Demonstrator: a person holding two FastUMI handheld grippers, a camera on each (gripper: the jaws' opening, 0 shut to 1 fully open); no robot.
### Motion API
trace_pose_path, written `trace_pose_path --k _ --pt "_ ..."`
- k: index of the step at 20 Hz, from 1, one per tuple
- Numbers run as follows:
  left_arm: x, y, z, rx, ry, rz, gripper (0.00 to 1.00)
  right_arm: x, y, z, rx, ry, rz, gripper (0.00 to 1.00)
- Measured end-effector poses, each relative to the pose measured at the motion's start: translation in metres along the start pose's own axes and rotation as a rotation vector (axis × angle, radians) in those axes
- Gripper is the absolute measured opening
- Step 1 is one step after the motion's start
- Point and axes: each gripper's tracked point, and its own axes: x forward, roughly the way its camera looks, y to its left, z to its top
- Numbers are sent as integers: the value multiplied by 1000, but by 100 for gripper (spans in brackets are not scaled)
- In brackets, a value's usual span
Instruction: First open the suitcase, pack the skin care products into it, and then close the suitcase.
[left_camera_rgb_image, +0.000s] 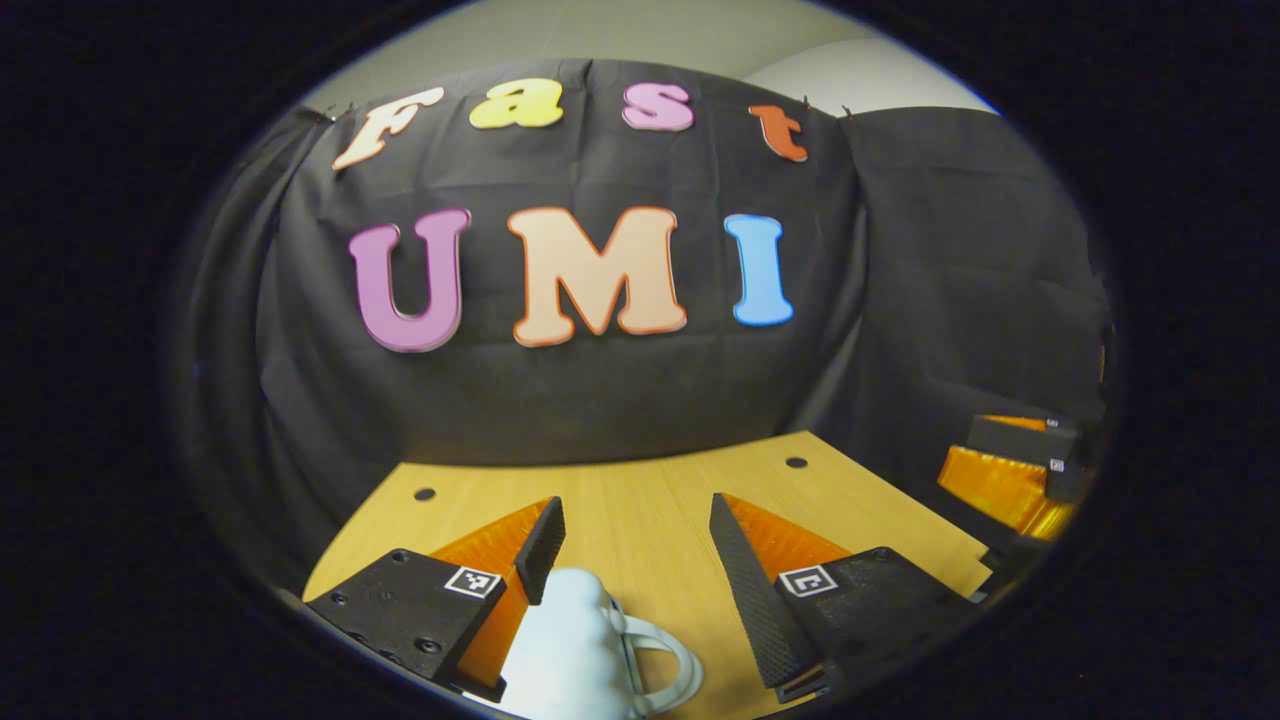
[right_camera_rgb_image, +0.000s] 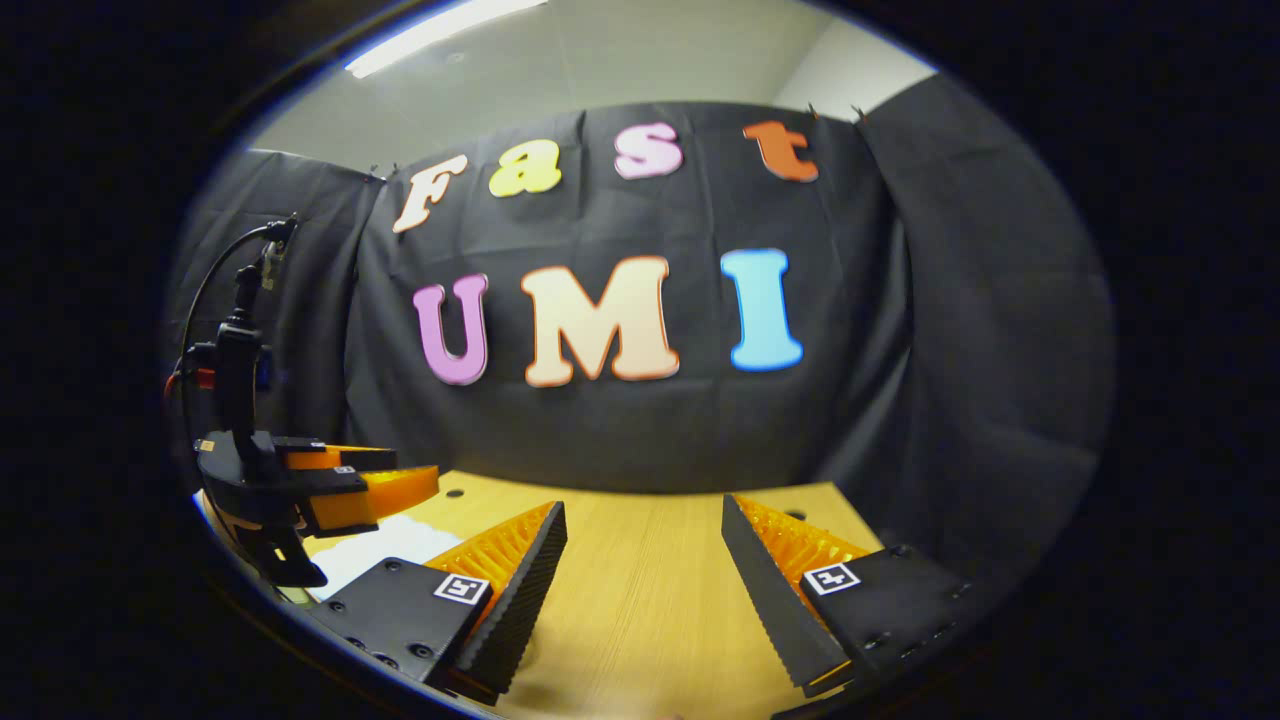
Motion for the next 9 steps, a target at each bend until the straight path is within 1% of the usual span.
trace_pose_path --k 1,2,4,5,7,8,9 --pt "-4 3 14 4 -25 11 85 2 1 29 -12 -77 -16 94" --pt "-7 9 28 8 -52 19 85 0 5 52 -16 -136 -21 98" --pt "-13 17 49 6 -101 38 90 -5 17 87 -30 -226 -15 97" --pt "-12 20 58 6 -116 39 92 -6 24 97 -41 -251 -6 97" --pt "-10 24 64 6 -125 39 92 -4 35 108 -55 -279 3 98" --pt "-10 27 66 8 -126 41 93 -5 42 112 -54 -289 8 95" --pt "-13 29 69 5 -132 42 93 -7 46 114 -54 -294 8 95"
